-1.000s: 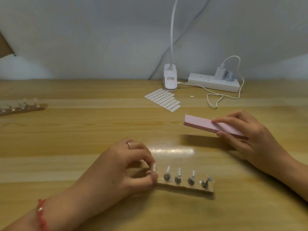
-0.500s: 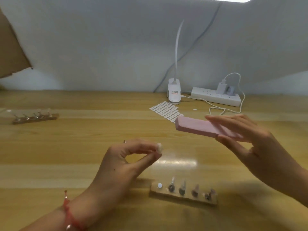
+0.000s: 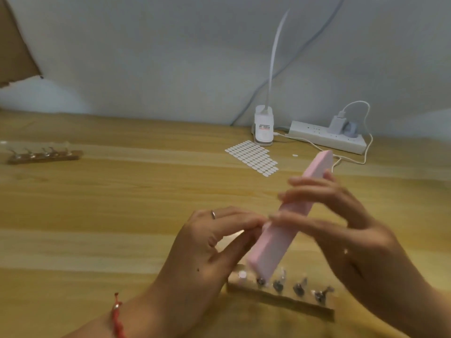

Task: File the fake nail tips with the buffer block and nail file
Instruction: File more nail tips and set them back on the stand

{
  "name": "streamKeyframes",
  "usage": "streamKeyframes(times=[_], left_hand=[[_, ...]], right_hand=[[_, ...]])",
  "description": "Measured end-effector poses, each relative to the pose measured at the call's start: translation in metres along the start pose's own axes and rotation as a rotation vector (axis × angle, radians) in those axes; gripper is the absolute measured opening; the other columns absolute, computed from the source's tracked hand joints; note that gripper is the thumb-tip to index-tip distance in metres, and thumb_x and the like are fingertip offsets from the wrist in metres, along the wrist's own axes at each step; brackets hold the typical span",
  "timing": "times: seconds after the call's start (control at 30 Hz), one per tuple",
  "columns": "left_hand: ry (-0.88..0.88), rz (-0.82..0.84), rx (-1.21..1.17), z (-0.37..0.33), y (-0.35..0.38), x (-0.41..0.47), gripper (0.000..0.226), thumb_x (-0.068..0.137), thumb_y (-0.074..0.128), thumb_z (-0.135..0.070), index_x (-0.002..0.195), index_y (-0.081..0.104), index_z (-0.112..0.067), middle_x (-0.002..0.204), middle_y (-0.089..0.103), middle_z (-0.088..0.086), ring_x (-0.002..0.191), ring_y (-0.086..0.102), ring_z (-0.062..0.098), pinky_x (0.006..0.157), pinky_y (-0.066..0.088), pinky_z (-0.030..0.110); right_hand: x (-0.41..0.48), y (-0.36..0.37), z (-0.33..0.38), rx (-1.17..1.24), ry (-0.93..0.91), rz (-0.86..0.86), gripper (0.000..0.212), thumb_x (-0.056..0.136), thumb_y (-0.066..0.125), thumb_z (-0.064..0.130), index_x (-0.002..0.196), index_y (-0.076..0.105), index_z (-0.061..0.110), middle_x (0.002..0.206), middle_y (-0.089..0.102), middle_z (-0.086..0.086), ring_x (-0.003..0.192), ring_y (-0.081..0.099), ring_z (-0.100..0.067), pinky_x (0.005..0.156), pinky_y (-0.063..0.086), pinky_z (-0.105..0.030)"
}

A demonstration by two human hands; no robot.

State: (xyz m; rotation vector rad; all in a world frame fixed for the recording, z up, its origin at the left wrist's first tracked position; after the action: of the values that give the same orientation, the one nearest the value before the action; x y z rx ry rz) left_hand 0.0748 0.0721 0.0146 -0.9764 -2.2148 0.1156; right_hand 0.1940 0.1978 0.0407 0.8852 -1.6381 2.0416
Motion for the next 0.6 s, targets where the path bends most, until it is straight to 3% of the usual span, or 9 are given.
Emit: streamKeyframes(times=[0.07,0.17,0.23,0.33,0.4,0.5,0.6], left_hand=[[-0.034,-0.045,0.035,0.004,-0.003,0.001,0.019,0.086,0.056,-0.039,0.096,0.072,-0.036,0.099,0.067,-0.023,0.103,0.060,0.005,0.087,0.043,0.023],[-0.074,-0.062,0.036,0.007,-0.003,0.002,0.017,0.084,0.056,-0.043,0.092,0.070,-0.041,0.098,0.065,-0.026,0.105,0.056,0.006,0.087,0.040,0.016],[-0.061,-0.040,0.053,0.007,0.000,0.003,0.015,0.086,0.058,-0.041,0.094,0.071,-0.039,0.098,0.066,-0.023,0.106,0.056,0.008,0.088,0.042,0.022],[-0.036,-0.032,0.069,0.005,0.001,0.002,0.017,0.086,0.056,-0.042,0.095,0.071,-0.039,0.097,0.066,-0.021,0.107,0.055,0.011,0.089,0.042,0.031],[-0.037,-0.018,0.060,0.005,0.001,0.002,0.022,0.085,0.054,-0.042,0.095,0.073,-0.038,0.099,0.066,-0.022,0.106,0.055,0.010,0.089,0.043,0.034],[-0.027,-0.013,0.062,0.004,0.001,0.001,0.024,0.085,0.053,-0.040,0.099,0.072,-0.036,0.100,0.065,-0.022,0.106,0.055,0.009,0.088,0.043,0.027],[-0.039,-0.037,0.067,0.005,0.000,0.001,0.020,0.085,0.054,-0.040,0.095,0.072,-0.041,0.098,0.065,-0.023,0.106,0.056,0.009,0.089,0.042,0.029]], right_hand=[[0.002,-0.005,-0.010,0.002,0.056,-0.017,0.044,0.091,0.049,-0.006,0.120,0.065,0.023,0.123,0.062,-0.006,0.129,0.051,-0.021,0.108,0.037,-0.063],[-0.001,0.008,0.003,0.038,-0.040,0.074,0.046,0.094,0.046,0.002,0.126,0.064,0.030,0.125,0.061,-0.001,0.132,0.050,-0.019,0.116,0.030,-0.058],[-0.001,0.007,-0.001,0.021,-0.017,0.076,0.046,0.094,0.047,0.001,0.126,0.064,0.030,0.127,0.061,-0.002,0.132,0.050,-0.019,0.115,0.031,-0.059],[0.003,-0.007,-0.017,0.010,0.129,-0.032,0.044,0.088,0.054,-0.006,0.120,0.063,0.024,0.126,0.058,-0.010,0.125,0.055,-0.023,0.104,0.044,-0.058],[0.000,-0.002,-0.004,0.024,0.068,-0.036,0.043,0.092,0.050,-0.006,0.118,0.065,0.025,0.125,0.056,-0.010,0.126,0.054,-0.021,0.109,0.040,-0.056],[-0.002,0.010,0.011,0.007,-0.028,0.039,0.045,0.096,0.045,-0.004,0.120,0.064,0.029,0.124,0.053,-0.007,0.129,0.051,-0.018,0.116,0.030,-0.057],[0.002,-0.004,-0.013,-0.008,0.144,-0.045,0.058,0.085,0.058,-0.022,0.121,0.061,0.024,0.123,0.054,-0.012,0.123,0.051,-0.017,0.106,0.045,-0.043]])
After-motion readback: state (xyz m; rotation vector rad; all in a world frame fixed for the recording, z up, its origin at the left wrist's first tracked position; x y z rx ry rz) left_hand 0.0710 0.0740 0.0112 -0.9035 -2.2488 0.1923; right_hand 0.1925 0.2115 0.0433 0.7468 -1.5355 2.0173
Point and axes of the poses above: each hand's wrist, its own x-axis towards the middle knuckle, its own y-axis out of the palm, z = x × y, the point moved 6 cm from there along x, towards the middle knuckle
